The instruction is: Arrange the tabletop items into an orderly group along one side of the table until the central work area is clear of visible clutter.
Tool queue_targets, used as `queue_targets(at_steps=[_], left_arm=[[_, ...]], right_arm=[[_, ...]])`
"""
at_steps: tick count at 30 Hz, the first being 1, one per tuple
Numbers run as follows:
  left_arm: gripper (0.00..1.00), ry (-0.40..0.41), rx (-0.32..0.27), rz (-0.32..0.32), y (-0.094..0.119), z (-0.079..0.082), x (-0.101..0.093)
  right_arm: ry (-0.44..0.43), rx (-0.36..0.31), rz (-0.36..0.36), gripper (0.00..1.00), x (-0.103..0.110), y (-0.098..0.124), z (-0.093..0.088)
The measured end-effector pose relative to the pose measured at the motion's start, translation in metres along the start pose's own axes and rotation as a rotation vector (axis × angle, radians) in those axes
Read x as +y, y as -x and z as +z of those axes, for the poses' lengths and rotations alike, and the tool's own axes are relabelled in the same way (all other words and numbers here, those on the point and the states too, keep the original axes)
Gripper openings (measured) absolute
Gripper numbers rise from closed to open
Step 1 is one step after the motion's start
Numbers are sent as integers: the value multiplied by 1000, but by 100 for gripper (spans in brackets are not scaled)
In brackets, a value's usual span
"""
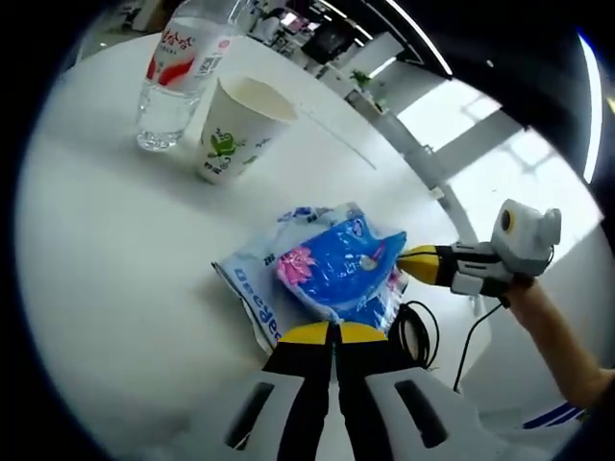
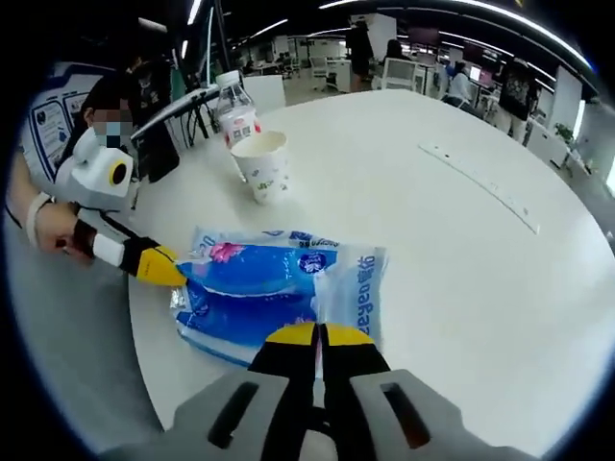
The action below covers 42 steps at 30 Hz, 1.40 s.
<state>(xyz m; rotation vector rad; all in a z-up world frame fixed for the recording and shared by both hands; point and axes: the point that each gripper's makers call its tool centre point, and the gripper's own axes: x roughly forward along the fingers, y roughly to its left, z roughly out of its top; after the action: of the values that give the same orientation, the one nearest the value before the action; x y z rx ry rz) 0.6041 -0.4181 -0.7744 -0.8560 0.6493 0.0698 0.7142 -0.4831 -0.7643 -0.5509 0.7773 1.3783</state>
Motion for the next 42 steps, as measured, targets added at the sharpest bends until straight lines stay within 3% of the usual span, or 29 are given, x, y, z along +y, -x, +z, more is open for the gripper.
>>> queue_targets(at_steps=[4, 17, 28, 42], left_arm=[[0, -4, -20, -7, 0, 8, 0], [0, -82, -35, -37, -4, 39, -9], [0, -117, -60, -82, -14, 60, -32], [0, -144, -62, -133, -26, 70, -57]], right_arm=[[-78, -47, -25, 0, -1, 5, 3], [-200, -140, -79, 0, -3, 21, 3], [-249, -188, -117, 0, -14, 40, 6], [-289, -211, -168, 0, -24, 60, 0]])
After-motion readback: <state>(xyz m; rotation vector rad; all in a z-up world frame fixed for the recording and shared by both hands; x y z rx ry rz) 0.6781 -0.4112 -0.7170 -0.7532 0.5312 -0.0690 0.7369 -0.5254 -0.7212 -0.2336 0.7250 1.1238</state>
